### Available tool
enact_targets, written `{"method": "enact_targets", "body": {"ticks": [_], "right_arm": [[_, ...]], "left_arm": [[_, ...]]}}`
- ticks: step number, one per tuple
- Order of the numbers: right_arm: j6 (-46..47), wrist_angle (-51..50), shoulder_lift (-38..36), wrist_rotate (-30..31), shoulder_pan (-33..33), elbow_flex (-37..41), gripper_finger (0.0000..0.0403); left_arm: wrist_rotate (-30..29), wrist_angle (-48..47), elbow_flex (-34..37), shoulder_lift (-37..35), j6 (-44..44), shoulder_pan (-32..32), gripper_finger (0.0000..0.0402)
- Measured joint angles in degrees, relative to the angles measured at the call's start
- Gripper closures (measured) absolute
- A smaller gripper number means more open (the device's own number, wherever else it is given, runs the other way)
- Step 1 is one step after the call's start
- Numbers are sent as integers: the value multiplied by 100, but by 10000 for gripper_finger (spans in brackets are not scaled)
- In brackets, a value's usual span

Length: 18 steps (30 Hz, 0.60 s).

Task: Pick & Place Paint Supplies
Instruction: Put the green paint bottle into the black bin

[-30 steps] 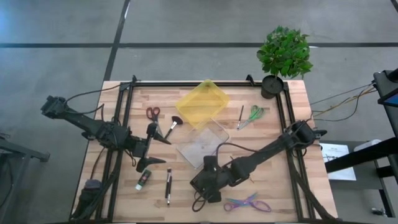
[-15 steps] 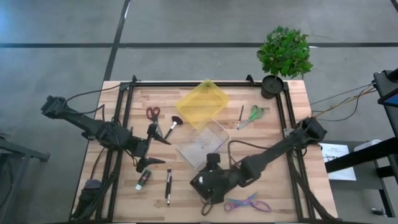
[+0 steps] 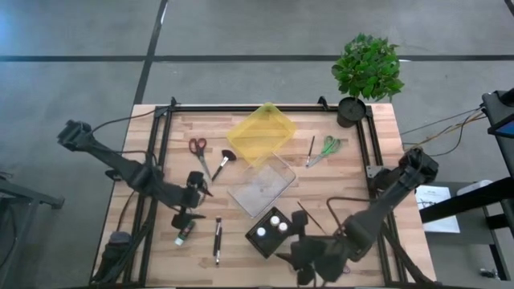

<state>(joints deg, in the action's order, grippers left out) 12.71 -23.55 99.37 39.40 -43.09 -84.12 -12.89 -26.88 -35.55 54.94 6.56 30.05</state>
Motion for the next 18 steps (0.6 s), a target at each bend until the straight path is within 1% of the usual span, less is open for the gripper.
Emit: {"method": "enact_targets", "body": {"ticks": [2,6,10,14,18], "right_arm": [[-22,2,0,74,-36,0,158],[-5,0,0,111,-52,0,158],[0,-5,-7,97,-53,2,158],[11,-9,-37,73,-89,2,158],[34,-16,-37,64,-120,2,158]], "left_arm": [[51,-417,-156,190,336,182,41],[253,-1421,-594,639,695,497,41],[350,-2323,-1050,1133,747,745,41],[389,-2702,-1326,1728,785,950,41],[518,-2864,-1376,2351,742,1273,41]]}}
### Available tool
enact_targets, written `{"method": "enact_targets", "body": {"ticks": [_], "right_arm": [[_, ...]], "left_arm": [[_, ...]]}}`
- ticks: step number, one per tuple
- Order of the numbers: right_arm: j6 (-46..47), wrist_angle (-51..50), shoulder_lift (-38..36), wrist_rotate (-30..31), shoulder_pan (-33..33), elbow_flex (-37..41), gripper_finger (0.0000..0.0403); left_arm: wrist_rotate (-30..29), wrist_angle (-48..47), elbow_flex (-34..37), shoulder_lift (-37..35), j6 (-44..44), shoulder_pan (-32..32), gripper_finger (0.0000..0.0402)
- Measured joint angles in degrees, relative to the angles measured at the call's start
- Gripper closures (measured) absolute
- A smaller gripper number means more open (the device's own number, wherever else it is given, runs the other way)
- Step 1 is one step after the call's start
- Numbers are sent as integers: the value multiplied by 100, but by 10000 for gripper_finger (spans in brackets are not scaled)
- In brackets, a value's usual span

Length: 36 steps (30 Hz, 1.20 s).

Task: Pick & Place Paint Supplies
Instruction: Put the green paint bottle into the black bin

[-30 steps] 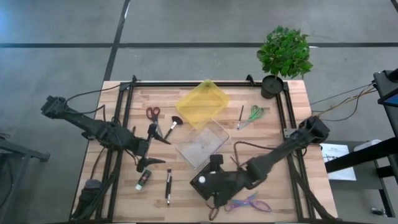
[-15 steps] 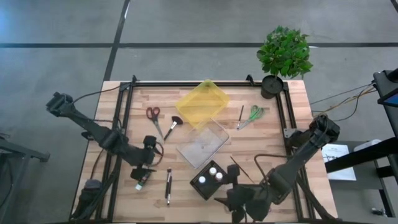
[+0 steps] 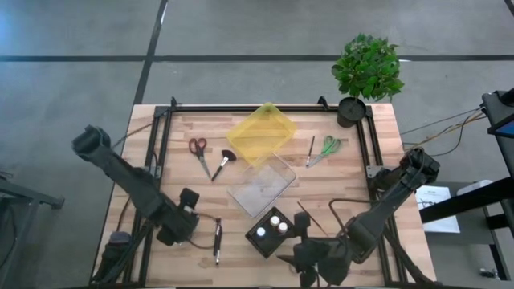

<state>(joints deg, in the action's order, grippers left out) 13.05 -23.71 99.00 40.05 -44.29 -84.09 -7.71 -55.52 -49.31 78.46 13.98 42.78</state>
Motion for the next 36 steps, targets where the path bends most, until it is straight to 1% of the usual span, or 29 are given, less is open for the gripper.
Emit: {"method": "enact_targets", "body": {"ticks": [2,5,9,12,15,19,22,27,29,36], "right_arm": [[4,5,-5,-1,-29,0,158],[8,22,-37,-19,-61,0,158],[6,69,-150,-15,-85,0,158],[6,71,-195,-15,-114,0,158],[-4,126,-252,-4,-142,0,158],[-16,163,-295,-3,-219,0,158],[-16,171,-295,7,-315,0,158],[-12,186,-295,55,-426,0,158],[-2,193,-295,68,-427,0,158],[-1,208,-295,75,-424,0,158]], "left_arm": [[71,-91,1,319,-3,176,41],[109,-602,-85,813,-3,403,41],[116,-1657,-505,1479,-54,586,41],[-31,-2113,-923,1908,-371,644,41],[-226,-2230,-1303,2237,-782,669,41],[-325,-2144,-1566,2412,-878,634,41],[-277,-2111,-1513,2393,-548,625,41],[258,-1963,-1368,2369,338,630,41],[426,-1851,-1355,2369,800,627,41],[733,-1744,-1330,2360,2643,572,41]]}}
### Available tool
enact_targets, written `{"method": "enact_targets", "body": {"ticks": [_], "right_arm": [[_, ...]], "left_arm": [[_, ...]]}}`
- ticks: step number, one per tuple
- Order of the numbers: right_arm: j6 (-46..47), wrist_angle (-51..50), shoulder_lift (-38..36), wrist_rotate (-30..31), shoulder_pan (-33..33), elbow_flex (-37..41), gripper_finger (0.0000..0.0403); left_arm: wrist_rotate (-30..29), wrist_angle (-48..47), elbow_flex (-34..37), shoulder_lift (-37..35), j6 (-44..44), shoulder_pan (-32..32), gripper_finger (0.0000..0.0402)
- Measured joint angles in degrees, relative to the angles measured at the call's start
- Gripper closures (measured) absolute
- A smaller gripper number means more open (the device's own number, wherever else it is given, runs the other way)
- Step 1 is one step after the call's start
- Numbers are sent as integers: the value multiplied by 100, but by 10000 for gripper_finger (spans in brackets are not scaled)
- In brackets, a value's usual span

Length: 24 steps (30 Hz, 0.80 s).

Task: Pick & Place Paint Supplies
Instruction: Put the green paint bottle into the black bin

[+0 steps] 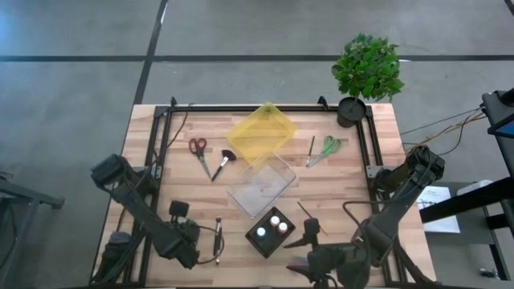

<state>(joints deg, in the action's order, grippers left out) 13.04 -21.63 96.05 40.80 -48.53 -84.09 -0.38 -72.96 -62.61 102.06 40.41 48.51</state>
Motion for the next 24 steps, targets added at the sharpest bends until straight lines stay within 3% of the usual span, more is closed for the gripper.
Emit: {"method": "enact_targets", "body": {"ticks": [12,16,24], "right_arm": [[32,4,0,-8,-27,0,158],[58,4,0,-11,-37,0,158],[92,4,0,-23,-62,0,158]], "left_arm": [[255,905,4,-2,1438,-367,41],[198,993,4,-9,1433,-463,41],[69,525,4,-11,460,-463,41]]}}
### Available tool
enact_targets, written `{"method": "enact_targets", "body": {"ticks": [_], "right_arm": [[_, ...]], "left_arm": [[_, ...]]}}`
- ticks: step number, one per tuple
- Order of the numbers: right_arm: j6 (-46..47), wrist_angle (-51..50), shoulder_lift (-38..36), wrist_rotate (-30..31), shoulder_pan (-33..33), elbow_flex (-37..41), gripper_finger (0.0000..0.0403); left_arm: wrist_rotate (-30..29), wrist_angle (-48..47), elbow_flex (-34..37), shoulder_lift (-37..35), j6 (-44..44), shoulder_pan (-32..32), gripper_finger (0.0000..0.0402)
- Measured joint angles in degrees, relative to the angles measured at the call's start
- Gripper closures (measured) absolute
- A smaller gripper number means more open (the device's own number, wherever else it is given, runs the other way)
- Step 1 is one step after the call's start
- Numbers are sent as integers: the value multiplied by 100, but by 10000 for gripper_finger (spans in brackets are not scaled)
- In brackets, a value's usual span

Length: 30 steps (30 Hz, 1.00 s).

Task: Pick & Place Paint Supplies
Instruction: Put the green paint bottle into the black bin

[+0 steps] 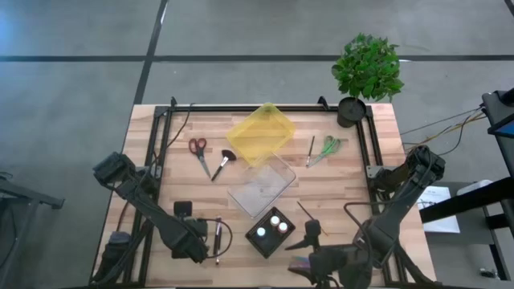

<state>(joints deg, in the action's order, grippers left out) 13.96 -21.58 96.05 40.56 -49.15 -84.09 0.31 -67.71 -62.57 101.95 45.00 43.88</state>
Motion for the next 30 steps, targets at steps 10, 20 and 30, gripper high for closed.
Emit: {"method": "enact_targets", "body": {"ticks": [10,20,30], "right_arm": [[74,-9,0,-9,-12,0,158],[101,-44,0,-9,-59,0,158],[103,-49,2,-7,-89,0,158]], "left_arm": [[-599,-237,0,0,-2928,106,41],[-826,461,18,0,-3675,105,41],[-753,1295,618,-33,-3573,83,41]]}}
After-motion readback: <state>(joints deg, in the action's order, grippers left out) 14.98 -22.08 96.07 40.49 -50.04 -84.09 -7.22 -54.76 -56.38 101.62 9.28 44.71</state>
